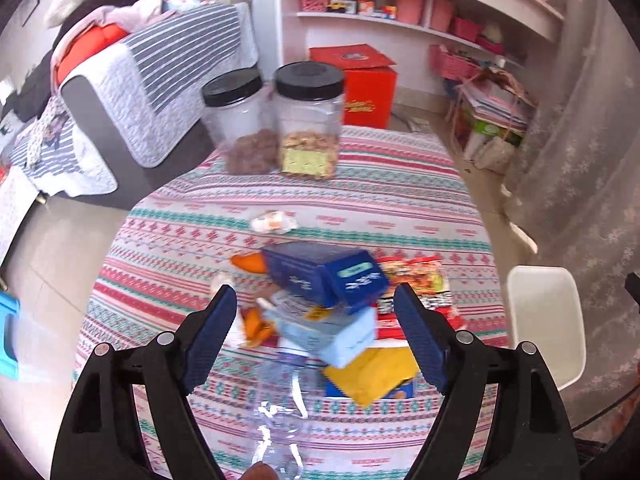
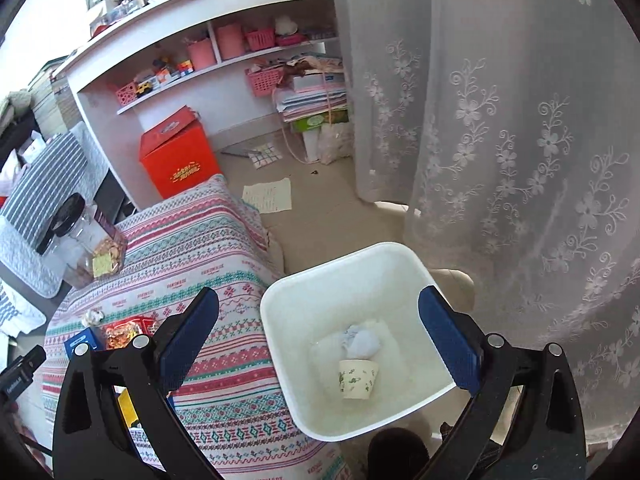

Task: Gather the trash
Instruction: 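Grasp the wrapped tissue bundle with the left gripper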

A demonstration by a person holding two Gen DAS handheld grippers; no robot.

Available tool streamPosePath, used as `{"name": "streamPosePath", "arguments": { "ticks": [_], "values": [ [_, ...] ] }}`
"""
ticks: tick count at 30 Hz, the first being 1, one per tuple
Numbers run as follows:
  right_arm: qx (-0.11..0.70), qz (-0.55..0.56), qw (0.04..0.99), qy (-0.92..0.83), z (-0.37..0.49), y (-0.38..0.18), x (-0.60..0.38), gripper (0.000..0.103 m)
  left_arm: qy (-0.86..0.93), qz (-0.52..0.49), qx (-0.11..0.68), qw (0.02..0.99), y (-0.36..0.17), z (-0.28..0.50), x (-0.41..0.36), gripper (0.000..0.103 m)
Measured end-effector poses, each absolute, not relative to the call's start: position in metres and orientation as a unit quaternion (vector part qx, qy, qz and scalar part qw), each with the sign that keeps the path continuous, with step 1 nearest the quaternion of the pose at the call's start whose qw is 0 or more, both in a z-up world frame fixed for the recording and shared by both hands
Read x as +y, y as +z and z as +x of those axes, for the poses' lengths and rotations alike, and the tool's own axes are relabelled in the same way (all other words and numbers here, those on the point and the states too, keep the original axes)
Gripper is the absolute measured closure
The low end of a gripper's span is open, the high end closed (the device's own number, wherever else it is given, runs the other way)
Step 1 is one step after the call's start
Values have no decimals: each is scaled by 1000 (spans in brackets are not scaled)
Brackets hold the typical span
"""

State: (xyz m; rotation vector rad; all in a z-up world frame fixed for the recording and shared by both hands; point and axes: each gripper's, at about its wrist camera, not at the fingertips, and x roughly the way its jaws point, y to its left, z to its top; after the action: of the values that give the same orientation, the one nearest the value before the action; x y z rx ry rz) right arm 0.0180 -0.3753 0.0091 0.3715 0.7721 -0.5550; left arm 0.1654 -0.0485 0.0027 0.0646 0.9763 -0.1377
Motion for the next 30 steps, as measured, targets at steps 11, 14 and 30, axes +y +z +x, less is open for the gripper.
{"name": "streamPosePath", "arguments": {
  "ticks": [11,14,30],
  "values": [
    [437,212,859,-164,50,-20,-351,7,30,-71,588,805,-94,222,45,39],
    [437,244,860,-101,61,-22,-341,7,29,-102,601,792,-110,231,52,46],
    [490,191,843,112,130,-28,-250,7,-18,-143,569,810,-88,221,67,76]
  ]
}}
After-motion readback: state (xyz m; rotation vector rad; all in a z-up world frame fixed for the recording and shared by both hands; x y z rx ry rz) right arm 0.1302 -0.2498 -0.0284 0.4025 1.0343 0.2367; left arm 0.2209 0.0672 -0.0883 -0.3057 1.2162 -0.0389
